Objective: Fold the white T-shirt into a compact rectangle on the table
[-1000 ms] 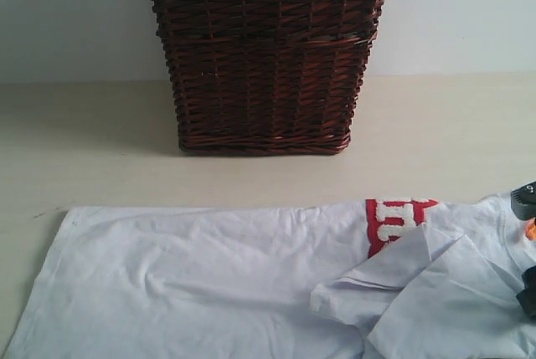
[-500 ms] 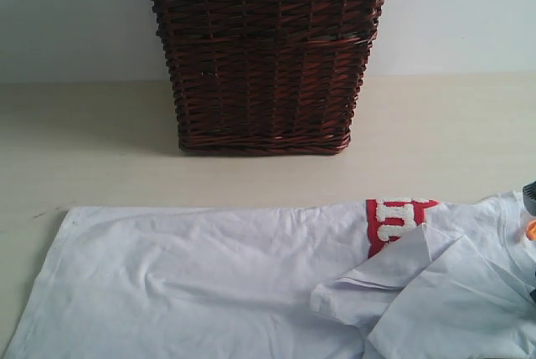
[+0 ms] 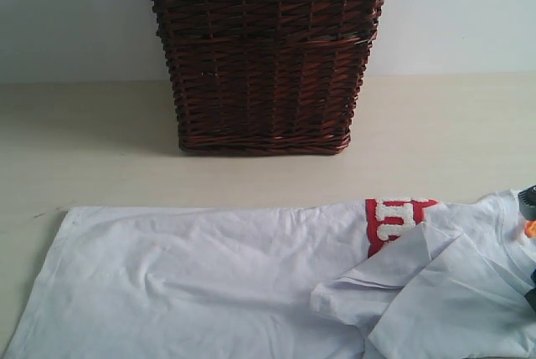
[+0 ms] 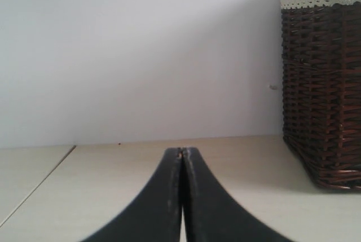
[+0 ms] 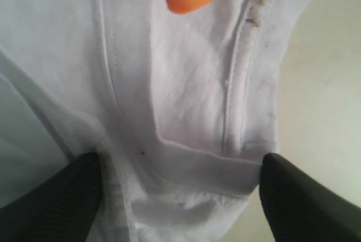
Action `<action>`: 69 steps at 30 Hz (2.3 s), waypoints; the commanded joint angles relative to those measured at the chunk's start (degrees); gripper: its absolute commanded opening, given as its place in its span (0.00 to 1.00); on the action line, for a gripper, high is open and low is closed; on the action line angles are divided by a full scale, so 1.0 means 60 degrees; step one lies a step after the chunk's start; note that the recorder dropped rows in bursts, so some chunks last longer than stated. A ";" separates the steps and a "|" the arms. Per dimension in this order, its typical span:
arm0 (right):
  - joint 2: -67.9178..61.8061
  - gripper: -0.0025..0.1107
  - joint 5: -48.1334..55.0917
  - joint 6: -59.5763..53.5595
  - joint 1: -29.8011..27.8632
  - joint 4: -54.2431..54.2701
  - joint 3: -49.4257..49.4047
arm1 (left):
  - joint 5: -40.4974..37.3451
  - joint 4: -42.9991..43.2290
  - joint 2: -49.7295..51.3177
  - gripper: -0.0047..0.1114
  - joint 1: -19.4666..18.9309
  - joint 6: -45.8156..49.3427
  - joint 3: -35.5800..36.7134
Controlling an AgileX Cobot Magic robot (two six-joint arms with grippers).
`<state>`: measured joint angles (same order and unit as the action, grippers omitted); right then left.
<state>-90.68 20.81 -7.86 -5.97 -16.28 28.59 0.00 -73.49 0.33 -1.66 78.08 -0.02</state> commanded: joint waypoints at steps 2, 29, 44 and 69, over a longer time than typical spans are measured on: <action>-0.0526 0.68 -0.0216 0.0126 -0.0037 -0.0023 -0.0025 | 0.0000 -0.0069 -0.0055 0.04 -0.0018 -0.0054 0.0004; -0.0432 0.68 -0.0565 0.5821 -0.0037 -0.4290 -0.0025 | 0.0000 -0.0069 -0.0055 0.04 -0.0018 -0.0054 0.0004; -0.1038 0.54 -0.0556 0.5395 -0.0015 -0.4275 -0.0025 | 0.0000 -0.0069 -0.0055 0.04 -0.0018 -0.0054 0.0004; 0.0989 0.02 -0.2010 0.4813 -0.0015 -0.4275 -0.0025 | 0.0000 -0.0069 -0.0055 0.04 -0.0018 -0.0054 0.0004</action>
<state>-86.67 11.31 23.36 -5.87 -41.71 28.56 0.00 -73.49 0.33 -1.66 78.08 -0.02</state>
